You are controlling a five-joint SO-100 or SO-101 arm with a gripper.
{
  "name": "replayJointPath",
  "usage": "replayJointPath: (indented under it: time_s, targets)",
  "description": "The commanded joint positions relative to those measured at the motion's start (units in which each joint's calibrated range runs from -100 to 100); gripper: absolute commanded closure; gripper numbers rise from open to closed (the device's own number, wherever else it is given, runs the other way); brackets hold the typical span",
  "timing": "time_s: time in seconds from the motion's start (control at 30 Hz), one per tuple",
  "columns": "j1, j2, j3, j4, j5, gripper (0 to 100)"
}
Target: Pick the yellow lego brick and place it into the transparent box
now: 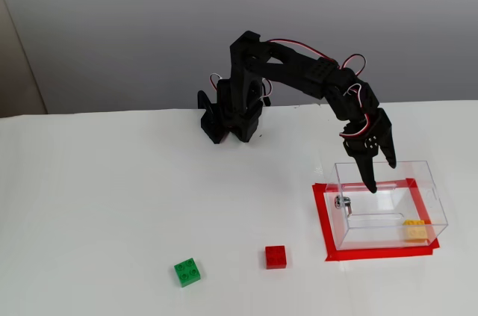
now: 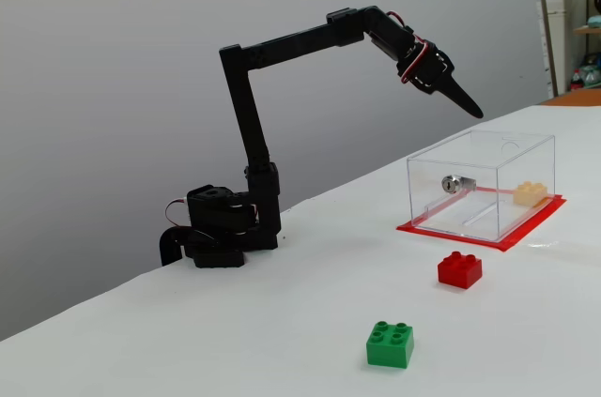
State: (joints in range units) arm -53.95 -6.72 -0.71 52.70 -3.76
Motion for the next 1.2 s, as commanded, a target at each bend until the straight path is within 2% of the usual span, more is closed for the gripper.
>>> replayJointPath:
  time_s: [0.0,0.23,0.43,0.67,1.17]
  targets:
    - [1.7,-1.3,-0.4,-0.7,0.3,71]
    - [4.1,-3.2,-0.2,0.0,0.3,71]
    - [7.8,-8.1,3.1,0.0,0.4,87]
    - [13.0,-15.6,9.7,0.1,0.4,98]
    - [29.8,-31.3,23.4,0.1,0.4,98]
